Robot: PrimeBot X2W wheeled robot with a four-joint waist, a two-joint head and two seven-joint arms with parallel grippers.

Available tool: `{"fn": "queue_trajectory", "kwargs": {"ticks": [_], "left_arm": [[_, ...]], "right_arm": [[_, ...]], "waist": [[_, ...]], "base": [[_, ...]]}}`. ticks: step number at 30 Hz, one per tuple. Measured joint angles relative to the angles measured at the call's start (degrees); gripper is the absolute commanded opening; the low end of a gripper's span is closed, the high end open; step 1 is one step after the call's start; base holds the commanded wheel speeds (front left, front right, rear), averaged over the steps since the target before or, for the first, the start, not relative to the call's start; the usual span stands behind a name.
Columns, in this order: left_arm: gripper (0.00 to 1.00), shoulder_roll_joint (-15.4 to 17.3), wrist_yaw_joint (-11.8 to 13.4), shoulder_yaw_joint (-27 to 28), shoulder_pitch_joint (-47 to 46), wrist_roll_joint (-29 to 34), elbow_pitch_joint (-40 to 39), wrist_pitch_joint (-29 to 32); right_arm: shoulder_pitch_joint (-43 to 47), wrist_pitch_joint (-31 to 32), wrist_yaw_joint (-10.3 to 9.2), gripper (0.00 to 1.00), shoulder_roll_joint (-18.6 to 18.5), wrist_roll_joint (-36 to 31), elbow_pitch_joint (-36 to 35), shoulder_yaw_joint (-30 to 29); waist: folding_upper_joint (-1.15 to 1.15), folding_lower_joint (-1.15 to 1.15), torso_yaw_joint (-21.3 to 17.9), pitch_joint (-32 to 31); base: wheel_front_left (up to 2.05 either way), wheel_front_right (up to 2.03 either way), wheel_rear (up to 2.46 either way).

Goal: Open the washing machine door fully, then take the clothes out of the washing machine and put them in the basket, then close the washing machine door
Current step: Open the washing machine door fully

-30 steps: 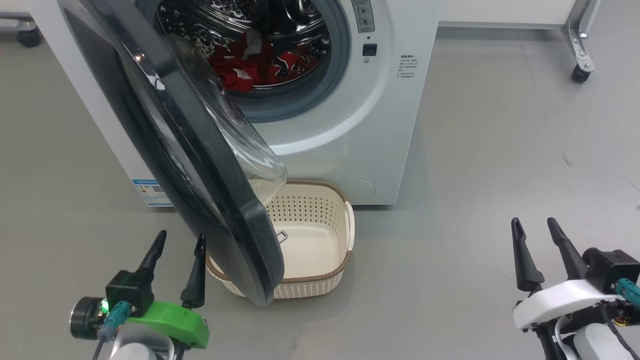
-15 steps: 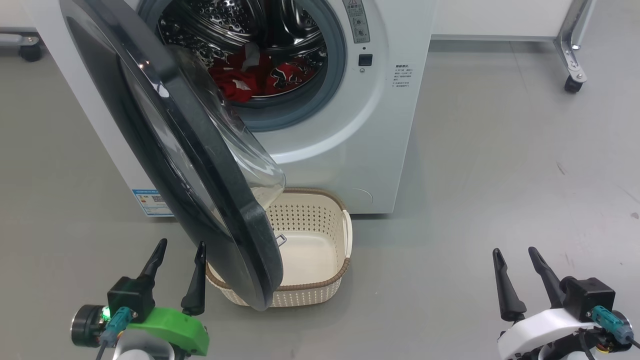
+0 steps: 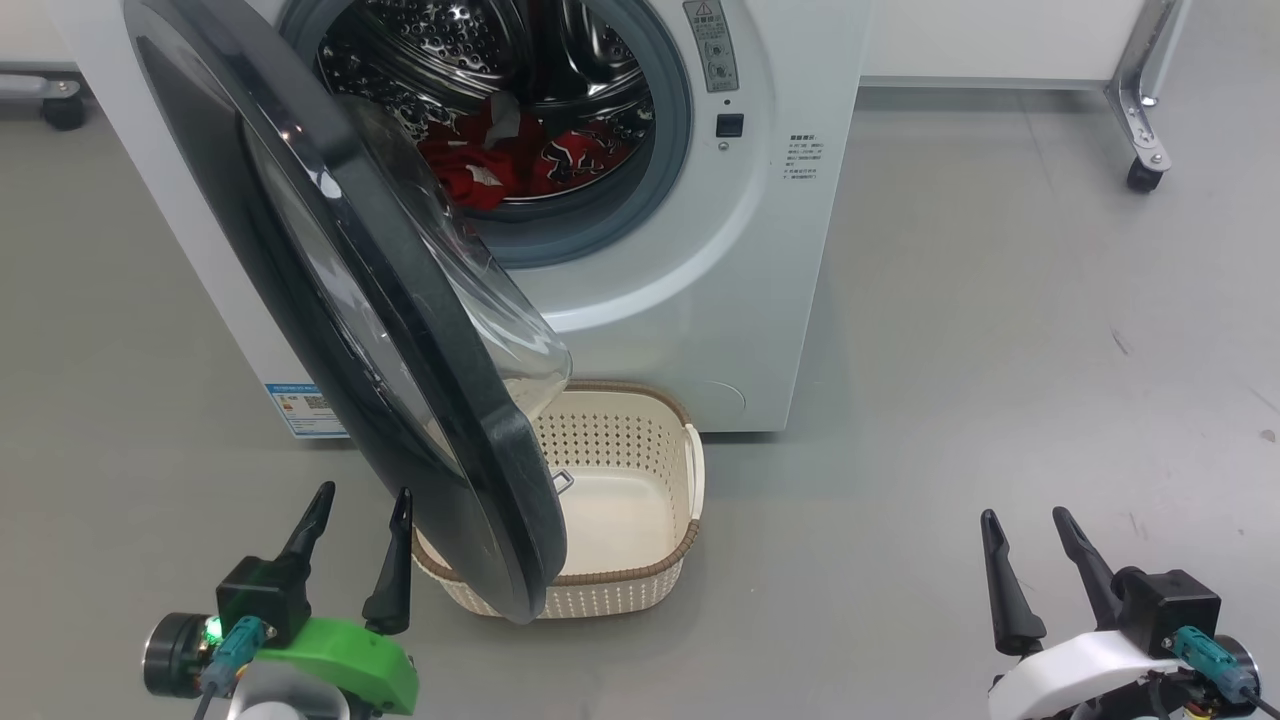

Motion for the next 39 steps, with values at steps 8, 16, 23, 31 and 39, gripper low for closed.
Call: {"fn": "queue_trajectory", "kwargs": {"ticks": [8, 16, 23, 31, 39], "left_arm": [[0.0, 0.0, 0.0, 0.0, 0.1, 0.0, 0.2, 0.0], [0.0, 0.0, 0.5, 0.0, 0.1, 0.1, 0.1, 0.0], [0.0, 0.4, 3.0, 3.1, -1.6, 0.5, -5.0, 0.0], [0.0, 0.6, 5.7, 6.4, -7.4, 1.4, -17.3, -0.3], [0.0, 0.0, 3.8, 0.8, -10.7, 2.1, -25.7, -0.3]], "right_arm": [[0.2, 0.0, -0.01, 1.0, 0.7, -0.8, -0.2, -0.4], [0.3, 0.0, -0.01, 1.0, 1.4, -1.4, -0.6, -1.0], [0.7, 0.0, -0.02, 1.0, 1.7, -2.0, -1.4, -2.3], [0.7, 0.0, -0.02, 1.0, 2.4, -2.5, -1.5, -2.4], [0.7, 0.0, -0.4, 1.0, 3.0, -2.8, -1.5, -2.5]], "waist": [[0.0, 0.0, 0.0, -0.1], [0.0, 0.0, 0.1, 0.2], [0.0, 0.0, 1.0, 1.0], [0.0, 0.0, 1.6, 1.1], [0.0, 0.0, 1.7, 0.9]], "base": [[0.0, 0.0, 0.0], [0.0, 0.0, 0.0], [0.0, 0.0, 0.0], [0.0, 0.0, 0.0], [0.0, 0.0, 0.0]]}}
